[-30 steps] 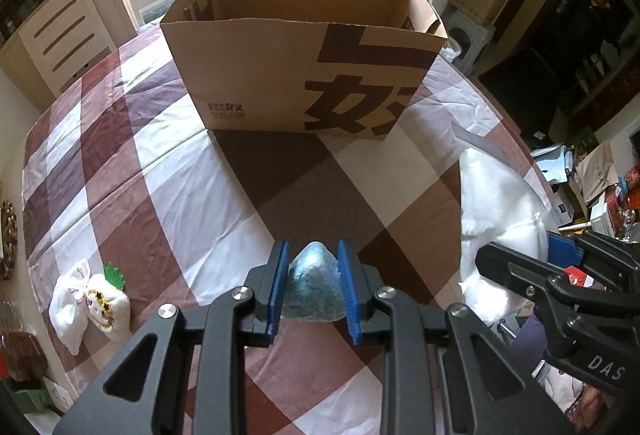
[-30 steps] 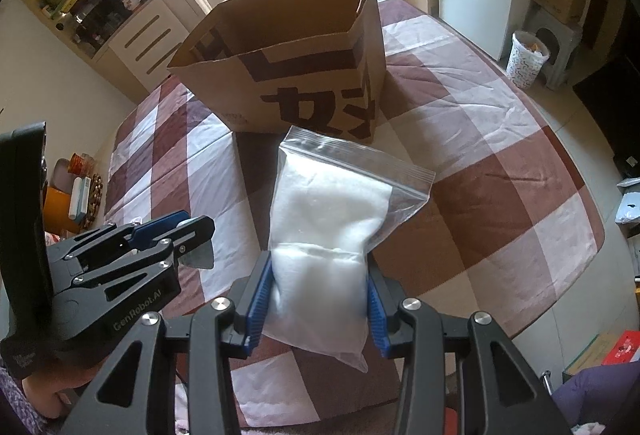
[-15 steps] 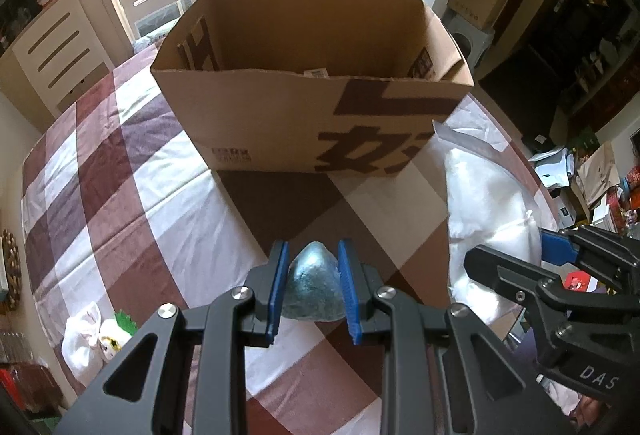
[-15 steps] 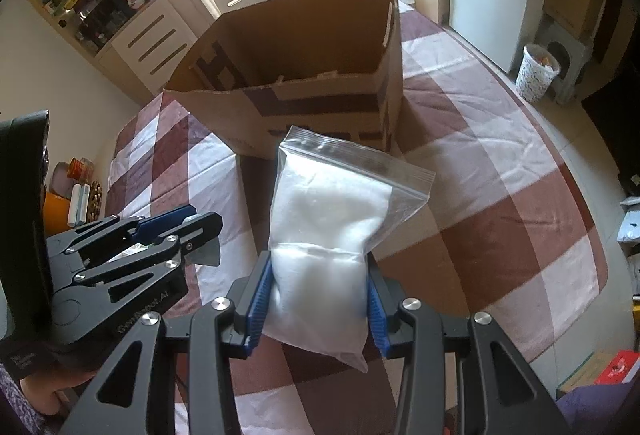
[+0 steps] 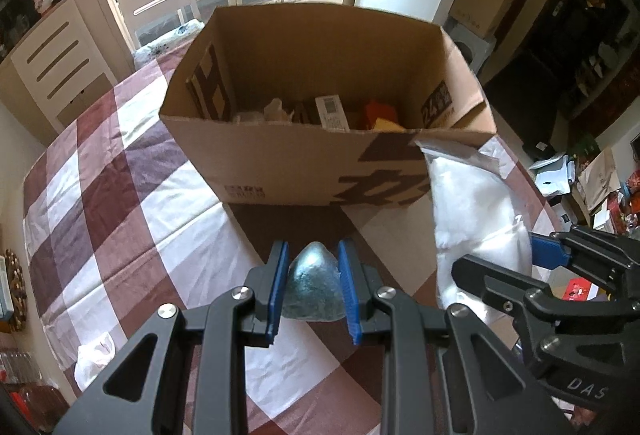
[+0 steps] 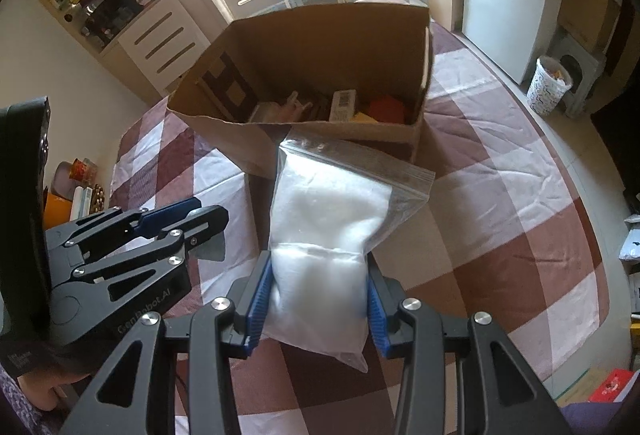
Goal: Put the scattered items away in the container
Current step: 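Lower the blue sponge and zip bag over the box opening with both tools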
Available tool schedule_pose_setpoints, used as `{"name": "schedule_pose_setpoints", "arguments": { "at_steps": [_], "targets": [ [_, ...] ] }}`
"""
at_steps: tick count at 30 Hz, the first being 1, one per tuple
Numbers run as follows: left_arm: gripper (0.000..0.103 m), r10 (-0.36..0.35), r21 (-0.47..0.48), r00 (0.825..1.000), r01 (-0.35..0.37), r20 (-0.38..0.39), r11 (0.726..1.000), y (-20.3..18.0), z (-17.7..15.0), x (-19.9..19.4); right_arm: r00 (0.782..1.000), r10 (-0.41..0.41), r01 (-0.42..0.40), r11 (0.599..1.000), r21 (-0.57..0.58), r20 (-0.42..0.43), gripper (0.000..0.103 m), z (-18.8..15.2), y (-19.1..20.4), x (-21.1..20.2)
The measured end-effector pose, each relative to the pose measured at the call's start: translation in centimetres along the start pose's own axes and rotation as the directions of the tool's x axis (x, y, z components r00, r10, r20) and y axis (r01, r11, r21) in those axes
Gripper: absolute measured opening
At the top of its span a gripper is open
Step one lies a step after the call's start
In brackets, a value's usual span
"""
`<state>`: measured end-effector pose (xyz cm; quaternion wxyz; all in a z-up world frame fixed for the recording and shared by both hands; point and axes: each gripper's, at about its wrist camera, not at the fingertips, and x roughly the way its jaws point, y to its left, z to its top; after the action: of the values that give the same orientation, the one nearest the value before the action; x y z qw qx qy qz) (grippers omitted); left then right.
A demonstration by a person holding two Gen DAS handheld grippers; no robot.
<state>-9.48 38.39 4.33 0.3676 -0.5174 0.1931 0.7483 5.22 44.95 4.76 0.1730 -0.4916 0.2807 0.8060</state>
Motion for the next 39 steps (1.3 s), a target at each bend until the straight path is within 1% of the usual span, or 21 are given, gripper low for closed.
{"name": "schedule_pose_setpoints", "arguments": {
  "at_steps": [3, 7, 9, 12, 16, 21, 25, 28, 31, 35, 39],
  "targets": [
    [0.026, -0.017, 0.008, 1.0, 0.017, 0.014, 1.0, 0.0, 0.8, -0.8, 1.0, 0.013, -0.013, 1.0, -0.01, 0.016, 0.043, 0.8, 0.6, -0.6],
    [0.026, -0.056, 0.01, 0.998, 0.056, 0.032, 0.998, 0.3, 2.1, -2.0, 0.998, 0.029, -0.028, 0.999, -0.024, 0.049, 0.043, 1.9, 1.2, -1.9],
    [0.026, -0.086, 0.002, 0.995, 0.086, 0.045, 0.996, 0.6, 3.0, -2.8, 0.997, 0.035, -0.033, 0.999, -0.029, 0.071, 0.043, 2.6, 1.4, -2.6],
    [0.026, -0.104, 0.003, 0.992, 0.104, 0.072, 0.995, 0.8, 4.2, -4.0, 0.994, 0.038, -0.034, 0.999, -0.041, 0.1, 0.043, 3.8, 1.7, -3.6],
    [0.026, -0.123, 0.018, 0.986, 0.122, 0.114, 0.992, 0.9, 6.7, -5.3, 0.99, 0.033, -0.025, 0.998, -0.06, 0.137, 0.043, 5.7, 1.9, -4.4],
    [0.026, -0.144, 0.021, 0.978, 0.142, 0.149, 0.99, 1.5, 10.2, -5.9, 0.983, 0.016, -0.001, 0.997, -0.081, 0.183, 0.043, 8.3, 2.0, -4.9],
    [0.026, -0.173, 0.007, 0.973, 0.174, 0.156, 0.985, 2.0, 13.0, -5.5, 0.979, 0.002, 0.016, 0.996, -0.087, 0.204, 0.043, 10.4, 1.6, -4.6],
    [0.026, -0.174, 0.004, 0.972, 0.176, 0.159, 0.984, 2.1, 14.9, -4.8, 0.977, -0.008, 0.028, 0.996, -0.088, 0.211, 0.043, 11.8, 1.3, -4.0],
    [0.026, -0.18, -0.005, 0.973, 0.182, 0.147, 0.983, 2.4, 16.3, -3.7, 0.978, -0.017, 0.035, 0.996, -0.08, 0.209, 0.043, 13.0, 0.9, -3.1],
    [0.026, -0.172, -0.019, 0.979, 0.175, 0.11, 0.984, 2.7, 17.1, -1.5, 0.982, -0.025, 0.04, 0.997, -0.072, 0.188, 0.043, 14.1, 0.5, -1.3],
    [0.026, -0.154, -0.027, 0.986, 0.156, 0.071, 0.987, 3.1, 16.6, 0.7, 0.989, -0.024, 0.035, 0.997, -0.069, 0.149, 0.043, 14.3, 0.3, 0.7]
  ]
}}
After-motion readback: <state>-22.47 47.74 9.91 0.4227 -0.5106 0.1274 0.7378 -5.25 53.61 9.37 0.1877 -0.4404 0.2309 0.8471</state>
